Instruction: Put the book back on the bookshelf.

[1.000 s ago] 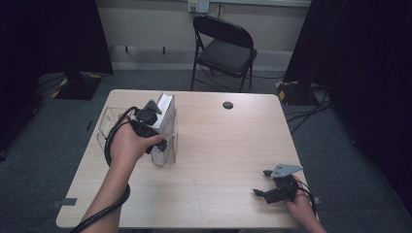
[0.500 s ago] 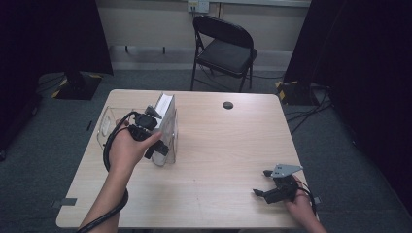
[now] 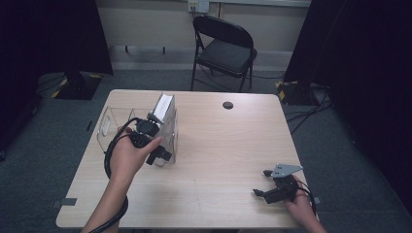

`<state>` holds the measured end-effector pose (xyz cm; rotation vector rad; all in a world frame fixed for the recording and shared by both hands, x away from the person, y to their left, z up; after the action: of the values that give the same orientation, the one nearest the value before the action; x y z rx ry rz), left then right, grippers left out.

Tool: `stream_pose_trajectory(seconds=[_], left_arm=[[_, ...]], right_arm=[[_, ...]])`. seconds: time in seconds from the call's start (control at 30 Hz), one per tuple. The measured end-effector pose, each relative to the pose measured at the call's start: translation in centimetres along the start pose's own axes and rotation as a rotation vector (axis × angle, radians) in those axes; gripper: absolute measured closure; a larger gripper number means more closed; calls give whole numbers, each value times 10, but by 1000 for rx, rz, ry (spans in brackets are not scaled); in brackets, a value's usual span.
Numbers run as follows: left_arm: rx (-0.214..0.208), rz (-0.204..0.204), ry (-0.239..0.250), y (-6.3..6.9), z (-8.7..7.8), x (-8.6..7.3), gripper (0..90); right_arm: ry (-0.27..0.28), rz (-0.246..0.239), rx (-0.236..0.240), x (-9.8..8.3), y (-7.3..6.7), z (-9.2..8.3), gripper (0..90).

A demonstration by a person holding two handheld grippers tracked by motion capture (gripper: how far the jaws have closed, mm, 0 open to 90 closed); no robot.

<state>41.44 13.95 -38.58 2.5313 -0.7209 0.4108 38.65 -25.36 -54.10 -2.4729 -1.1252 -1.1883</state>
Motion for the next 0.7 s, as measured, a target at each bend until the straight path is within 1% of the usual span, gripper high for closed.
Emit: stream_pose_trajectory(seconds=[0.03,0.1,0.17,0.2,0.23,0.3,0.37,0.4,0.43,0.5,0.57,0.7], left_arm=[[-6,4,-3,0,0,-1,190],[-3,10,-4,0,2,-3,191],[-12,7,2,1,4,-5,194],[-21,19,-5,1,4,-6,194],[-18,8,-1,2,6,-7,195],[-22,14,0,2,8,-9,196],[-32,15,4,3,11,-10,197],[-39,22,3,4,12,-11,197],[-37,17,9,4,14,-11,197],[-42,23,6,4,17,-12,200],[-53,19,11,5,21,-14,202],[-62,23,6,6,27,-17,203]], right_arm=[[0,0,0,0,0,0,122],[1,0,1,0,0,0,122],[0,0,-1,0,0,0,122],[1,1,2,0,0,0,122],[2,0,1,0,0,0,121],[0,0,2,0,0,0,122],[1,0,3,0,0,0,122],[0,0,3,0,0,0,122],[0,-1,2,0,0,0,121],[1,0,3,0,0,0,122],[0,0,3,0,0,0,122],[0,0,3,0,0,0,122]])
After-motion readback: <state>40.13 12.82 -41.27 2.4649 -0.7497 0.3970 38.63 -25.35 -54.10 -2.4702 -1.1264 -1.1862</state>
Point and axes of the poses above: each handheld gripper's, and its own axes: z roughly forward along the jaws, x roughly out of its top, y roughly to its right, the point moved 6 cm from there along z, roughly forward along the jaws, and after that the axes turned 13 degrees about -x, right-handed, at the moved point
